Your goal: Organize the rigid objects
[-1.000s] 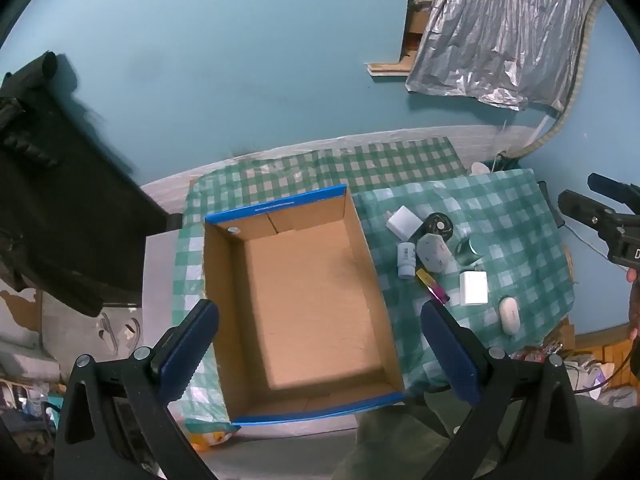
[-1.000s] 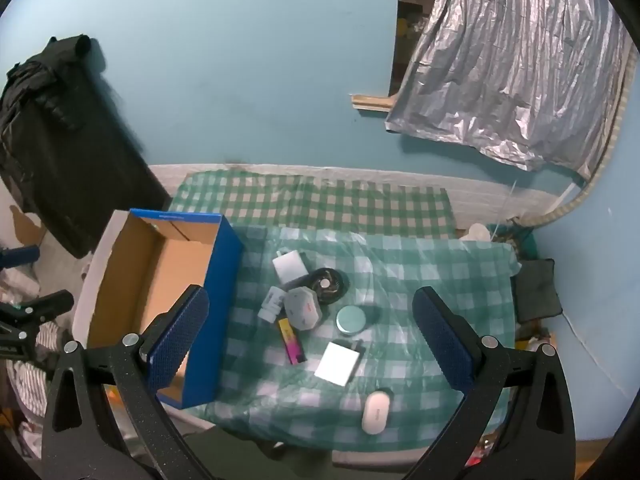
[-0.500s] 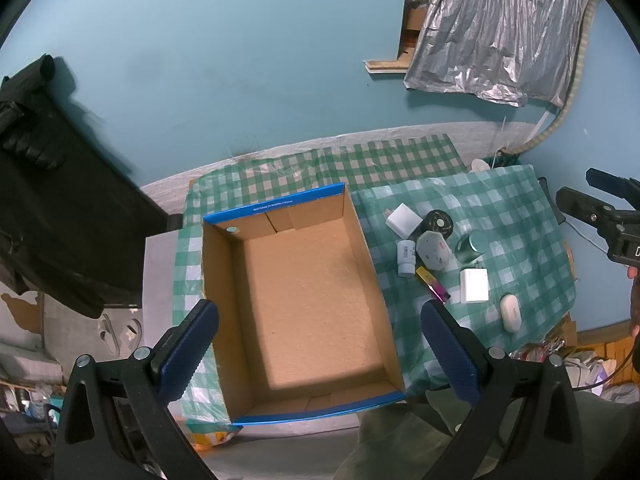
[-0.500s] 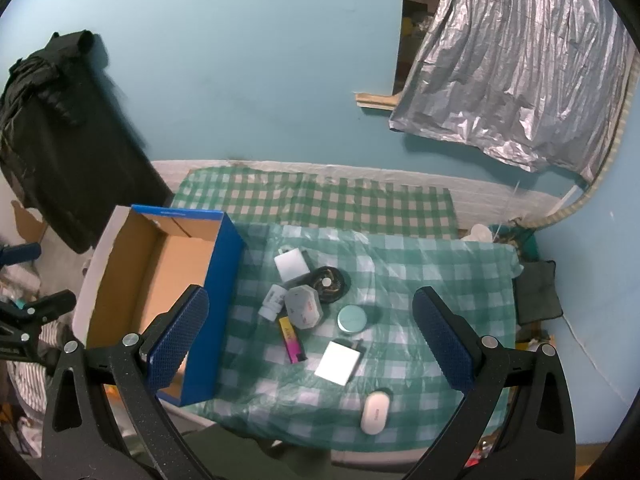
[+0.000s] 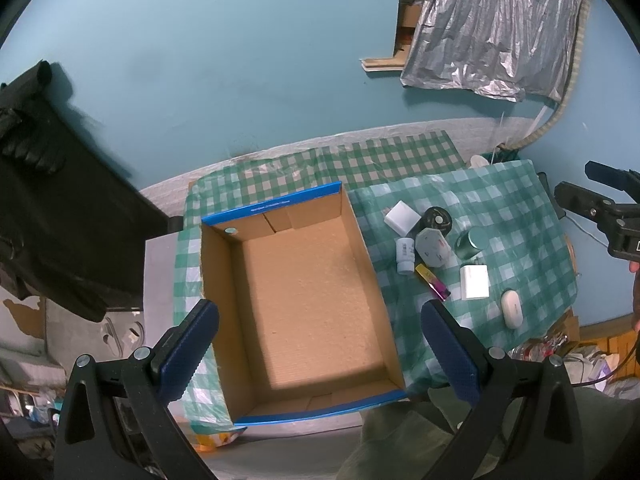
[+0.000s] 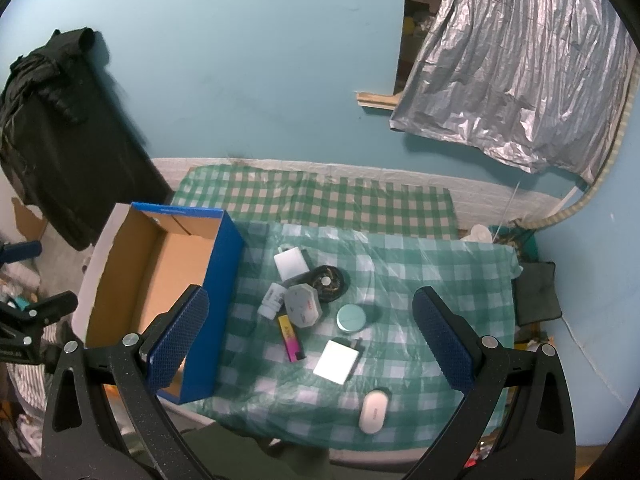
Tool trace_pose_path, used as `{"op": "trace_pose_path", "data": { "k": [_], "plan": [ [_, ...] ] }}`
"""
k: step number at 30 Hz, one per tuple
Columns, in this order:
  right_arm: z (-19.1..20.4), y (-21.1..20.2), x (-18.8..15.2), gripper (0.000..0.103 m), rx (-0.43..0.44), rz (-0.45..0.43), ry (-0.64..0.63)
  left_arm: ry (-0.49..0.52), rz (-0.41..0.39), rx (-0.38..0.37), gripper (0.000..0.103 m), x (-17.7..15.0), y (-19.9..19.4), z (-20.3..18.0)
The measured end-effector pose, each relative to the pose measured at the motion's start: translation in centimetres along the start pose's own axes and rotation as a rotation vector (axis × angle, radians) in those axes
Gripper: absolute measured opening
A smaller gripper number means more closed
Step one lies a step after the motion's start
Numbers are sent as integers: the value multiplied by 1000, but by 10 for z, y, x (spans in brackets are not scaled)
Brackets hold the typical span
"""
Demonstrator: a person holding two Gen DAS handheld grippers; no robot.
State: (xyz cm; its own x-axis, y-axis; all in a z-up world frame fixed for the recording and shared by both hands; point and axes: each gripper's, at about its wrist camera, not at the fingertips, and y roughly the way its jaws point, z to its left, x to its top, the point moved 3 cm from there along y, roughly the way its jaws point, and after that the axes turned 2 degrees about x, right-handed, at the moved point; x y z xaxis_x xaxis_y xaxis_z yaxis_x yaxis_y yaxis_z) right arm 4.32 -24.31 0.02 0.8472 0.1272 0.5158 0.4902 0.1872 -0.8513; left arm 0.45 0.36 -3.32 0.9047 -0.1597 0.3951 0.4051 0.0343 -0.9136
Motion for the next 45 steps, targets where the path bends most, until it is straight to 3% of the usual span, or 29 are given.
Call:
{"op": "trace_pose_path", "data": {
  "k": [45],
  "plan": [
    [5, 3, -7, 102, -4, 15, -1, 12, 17, 19, 102, -12, 2, 4]
  ]
}}
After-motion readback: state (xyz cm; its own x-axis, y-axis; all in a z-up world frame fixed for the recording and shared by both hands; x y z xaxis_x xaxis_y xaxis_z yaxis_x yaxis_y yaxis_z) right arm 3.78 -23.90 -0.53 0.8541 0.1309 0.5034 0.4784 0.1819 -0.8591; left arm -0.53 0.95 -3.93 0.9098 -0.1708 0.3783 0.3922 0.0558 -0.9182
